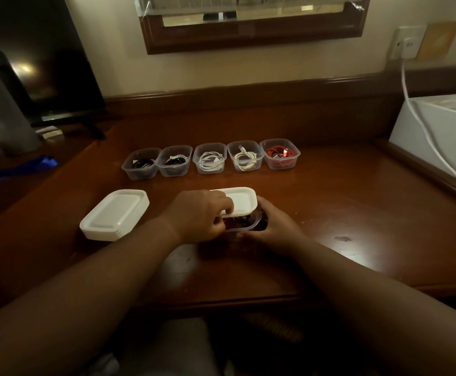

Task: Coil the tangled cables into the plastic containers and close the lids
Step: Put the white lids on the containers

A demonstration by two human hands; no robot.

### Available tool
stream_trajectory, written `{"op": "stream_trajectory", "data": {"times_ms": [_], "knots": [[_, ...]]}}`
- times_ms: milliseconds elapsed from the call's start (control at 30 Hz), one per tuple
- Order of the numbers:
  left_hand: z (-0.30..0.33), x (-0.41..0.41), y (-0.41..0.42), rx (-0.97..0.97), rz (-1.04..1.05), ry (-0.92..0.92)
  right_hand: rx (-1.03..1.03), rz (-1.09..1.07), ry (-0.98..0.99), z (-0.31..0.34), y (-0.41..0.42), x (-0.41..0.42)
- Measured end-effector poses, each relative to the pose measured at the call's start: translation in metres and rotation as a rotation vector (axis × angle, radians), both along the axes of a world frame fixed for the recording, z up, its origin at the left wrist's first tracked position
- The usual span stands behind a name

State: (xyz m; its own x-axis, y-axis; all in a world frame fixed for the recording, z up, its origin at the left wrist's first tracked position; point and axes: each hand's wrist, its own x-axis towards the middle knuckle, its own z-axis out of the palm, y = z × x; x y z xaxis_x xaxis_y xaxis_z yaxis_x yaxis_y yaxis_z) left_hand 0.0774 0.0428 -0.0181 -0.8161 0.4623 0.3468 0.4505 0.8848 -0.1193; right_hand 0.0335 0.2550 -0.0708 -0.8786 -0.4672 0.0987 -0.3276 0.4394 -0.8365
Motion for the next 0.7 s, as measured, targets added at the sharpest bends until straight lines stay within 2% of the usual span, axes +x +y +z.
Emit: {"op": "stream_trajectory", "data": {"times_ms": [200,433,600,700], "knots": [[-0.012,-0.005,-0.007,0.186,-0.077,-0.150,0.059,-0.004,0.007,0.000,0.001,-0.005],[-0.014,-0.007,-0.002,0.480,0.119,-0.411,0.081,0.004,0.051,-0.004,0.002,-0.007],[-0.024,-0.014,0.010,0.238,0.329,-0.383,0.046,0.000,0.057,-0.006,0.002,-0.007],[-0.025,-0.017,0.012,0.207,0.364,-0.416,0.049,0.000,0.079,-0.005,0.001,-0.006]]}}
